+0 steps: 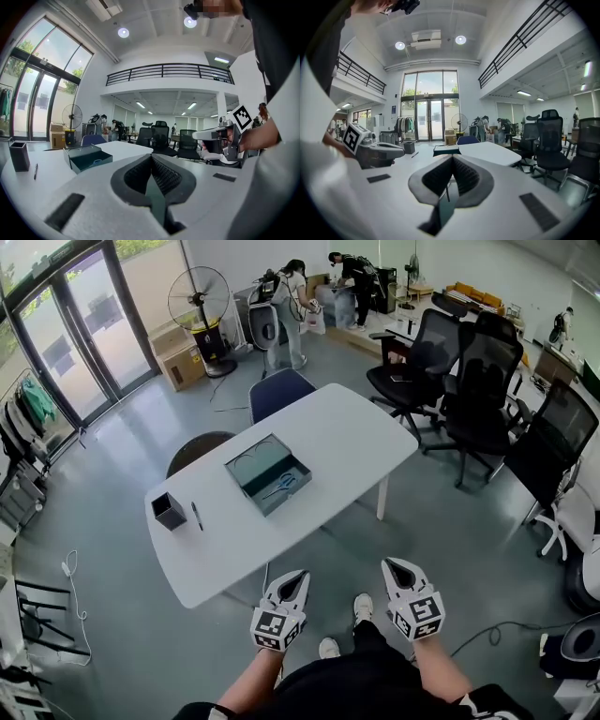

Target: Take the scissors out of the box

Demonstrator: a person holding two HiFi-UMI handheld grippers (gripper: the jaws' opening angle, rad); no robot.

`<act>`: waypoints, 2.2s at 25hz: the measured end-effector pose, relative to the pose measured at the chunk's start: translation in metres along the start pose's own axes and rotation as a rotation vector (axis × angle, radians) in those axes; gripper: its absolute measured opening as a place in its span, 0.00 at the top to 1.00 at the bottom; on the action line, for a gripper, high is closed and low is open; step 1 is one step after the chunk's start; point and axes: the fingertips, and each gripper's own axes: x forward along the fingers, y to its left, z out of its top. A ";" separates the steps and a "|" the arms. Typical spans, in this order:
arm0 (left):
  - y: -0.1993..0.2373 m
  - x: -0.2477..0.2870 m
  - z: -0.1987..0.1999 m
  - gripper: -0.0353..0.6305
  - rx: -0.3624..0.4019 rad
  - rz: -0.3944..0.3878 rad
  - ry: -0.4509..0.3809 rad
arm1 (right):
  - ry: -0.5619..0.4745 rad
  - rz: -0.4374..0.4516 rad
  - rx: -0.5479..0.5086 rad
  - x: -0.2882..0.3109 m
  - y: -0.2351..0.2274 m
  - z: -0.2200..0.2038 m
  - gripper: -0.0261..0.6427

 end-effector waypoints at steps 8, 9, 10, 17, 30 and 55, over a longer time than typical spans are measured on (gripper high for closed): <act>0.025 0.051 0.021 0.93 0.015 0.049 0.001 | -0.008 0.059 -0.007 0.060 -0.043 0.019 0.95; 0.028 0.059 0.025 0.93 0.016 0.055 0.000 | -0.009 0.069 -0.009 0.068 -0.049 0.022 0.95; 0.031 0.066 0.029 0.93 0.018 0.063 0.000 | -0.010 0.078 -0.011 0.075 -0.056 0.026 0.95; 0.051 0.121 0.051 0.93 0.034 0.121 -0.010 | -0.043 0.133 -0.028 0.125 -0.105 0.050 0.95; 0.058 0.187 0.065 0.93 0.032 0.215 -0.011 | -0.030 0.261 -0.053 0.182 -0.160 0.056 0.95; 0.221 0.180 0.046 0.93 -0.015 0.370 0.009 | 0.054 0.468 -0.169 0.345 -0.065 0.064 0.95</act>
